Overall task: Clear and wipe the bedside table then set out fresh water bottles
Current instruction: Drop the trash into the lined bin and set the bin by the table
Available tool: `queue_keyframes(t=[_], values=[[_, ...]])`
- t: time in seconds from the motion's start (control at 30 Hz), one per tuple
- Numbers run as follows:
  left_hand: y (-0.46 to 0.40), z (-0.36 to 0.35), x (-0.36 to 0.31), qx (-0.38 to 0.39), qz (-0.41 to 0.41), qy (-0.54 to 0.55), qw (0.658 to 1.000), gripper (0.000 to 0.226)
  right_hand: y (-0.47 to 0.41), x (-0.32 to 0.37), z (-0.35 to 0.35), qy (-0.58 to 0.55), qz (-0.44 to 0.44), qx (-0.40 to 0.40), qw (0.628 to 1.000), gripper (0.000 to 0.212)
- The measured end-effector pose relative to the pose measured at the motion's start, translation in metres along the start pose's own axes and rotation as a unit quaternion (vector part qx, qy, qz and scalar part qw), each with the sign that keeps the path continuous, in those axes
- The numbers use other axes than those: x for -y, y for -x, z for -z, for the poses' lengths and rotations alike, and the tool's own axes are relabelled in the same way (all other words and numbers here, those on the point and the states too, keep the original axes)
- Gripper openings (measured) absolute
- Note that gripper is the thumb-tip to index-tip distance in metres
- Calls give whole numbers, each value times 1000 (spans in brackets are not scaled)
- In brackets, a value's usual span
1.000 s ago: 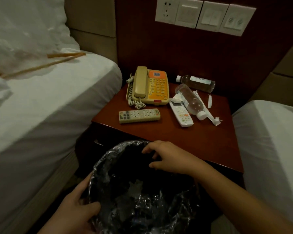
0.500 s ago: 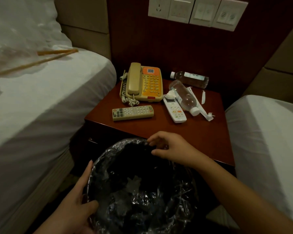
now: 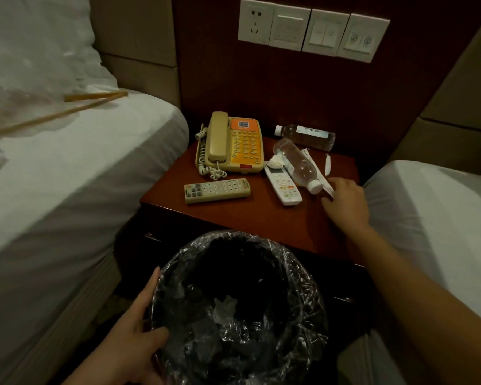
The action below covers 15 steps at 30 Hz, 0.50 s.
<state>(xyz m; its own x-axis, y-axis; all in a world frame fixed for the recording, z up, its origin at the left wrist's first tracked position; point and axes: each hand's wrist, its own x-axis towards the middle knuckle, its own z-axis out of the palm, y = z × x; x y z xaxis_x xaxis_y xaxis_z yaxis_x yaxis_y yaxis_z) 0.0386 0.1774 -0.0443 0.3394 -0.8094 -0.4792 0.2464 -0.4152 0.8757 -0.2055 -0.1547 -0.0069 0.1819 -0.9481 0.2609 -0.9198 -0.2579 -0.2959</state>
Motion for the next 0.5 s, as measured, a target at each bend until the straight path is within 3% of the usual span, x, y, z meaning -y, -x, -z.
queue_keyframes(t=[0.07, 0.13, 0.33, 0.5], values=[[-1, 0, 1, -1, 7, -4, 1000, 96, 1, 0, -7, 39, -10, 48, 998, 38], [1, -2, -2, 8, 21, -12, 1000, 95, 4, 1, -14, 52, -10, 29, 998, 26], [2, -4, -3, 14, 18, -8, 1000, 93, 13, -2, -17, -21, -3, -22, 1000, 16], [-1, -6, -4, 11, 6, -5, 1000, 91, 21, 4, 10, -161, -43, -93, 982, 19]])
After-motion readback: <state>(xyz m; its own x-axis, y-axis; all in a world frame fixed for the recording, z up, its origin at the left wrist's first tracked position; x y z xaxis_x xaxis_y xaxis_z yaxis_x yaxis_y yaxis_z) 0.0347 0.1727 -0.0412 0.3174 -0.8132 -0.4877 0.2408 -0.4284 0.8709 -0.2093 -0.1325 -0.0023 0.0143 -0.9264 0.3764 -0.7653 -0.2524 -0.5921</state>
